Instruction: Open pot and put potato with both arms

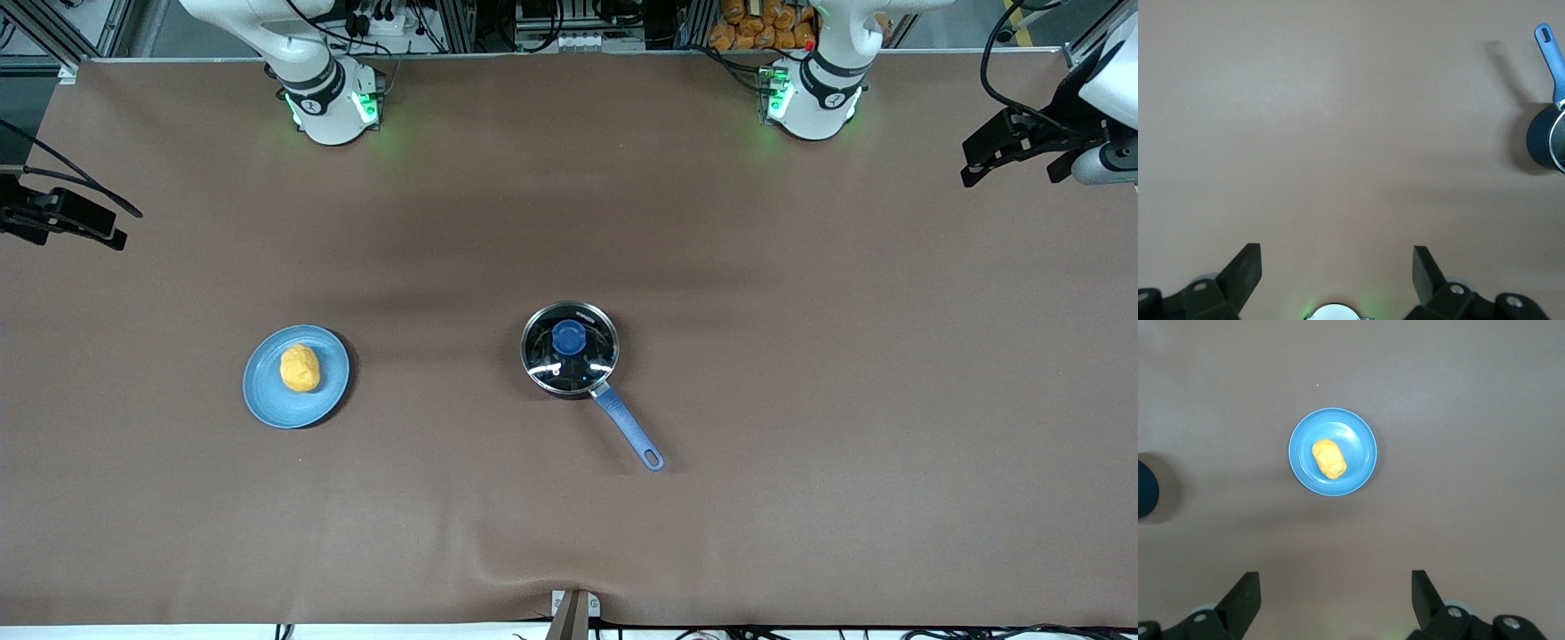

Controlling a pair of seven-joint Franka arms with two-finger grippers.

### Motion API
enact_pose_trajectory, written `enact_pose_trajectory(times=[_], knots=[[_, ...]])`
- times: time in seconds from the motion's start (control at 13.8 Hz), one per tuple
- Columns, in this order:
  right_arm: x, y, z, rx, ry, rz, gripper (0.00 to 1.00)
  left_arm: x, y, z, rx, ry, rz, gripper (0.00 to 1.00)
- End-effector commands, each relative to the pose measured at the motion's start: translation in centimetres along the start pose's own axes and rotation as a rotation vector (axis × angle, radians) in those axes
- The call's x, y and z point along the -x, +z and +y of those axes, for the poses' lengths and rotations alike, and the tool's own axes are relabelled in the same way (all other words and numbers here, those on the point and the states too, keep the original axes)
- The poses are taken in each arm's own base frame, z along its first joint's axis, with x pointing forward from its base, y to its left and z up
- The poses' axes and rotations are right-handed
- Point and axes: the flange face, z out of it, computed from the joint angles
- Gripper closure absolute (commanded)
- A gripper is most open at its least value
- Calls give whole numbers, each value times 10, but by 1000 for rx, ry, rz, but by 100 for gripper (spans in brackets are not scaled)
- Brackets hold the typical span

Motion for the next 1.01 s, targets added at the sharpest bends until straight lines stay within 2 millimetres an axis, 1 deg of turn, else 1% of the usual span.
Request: enact_pose_trajectory(times=[0.0, 0.14, 0.29, 0.51, 0.58, 0.65, 0.79, 0.87, 0.94], knots=[[1, -1, 0, -2, 0, -1, 0, -2, -5, -2, -6, 1, -6, 0], [1, -1, 0, -2, 0, 0, 0, -2, -5, -7, -4, -7, -6, 0], [1, -1, 0, 0, 1, -1, 0, -3, -5, -7, -8, -11, -3, 0], [-3, 10, 1, 10, 1, -7, 0, -5, -2, -4, 9, 3, -3, 0], [-5, 19, 0, 13, 0, -8, 0, -7, 0, 4, 10, 10, 1, 0], [-9, 31, 2, 13, -1, -5, 0, -10, 3, 10, 9, 21, 3, 0], [-19, 65, 4, 12, -7, 13, 0, -15, 9, 28, 7, 52, 6, 0], [-23, 79, 4, 13, -12, 19, 0, -18, 11, 42, 12, 75, 27, 0], [-29, 94, 5, 15, -24, 15, 0, -21, 13, 68, 24, 116, 56, 0]])
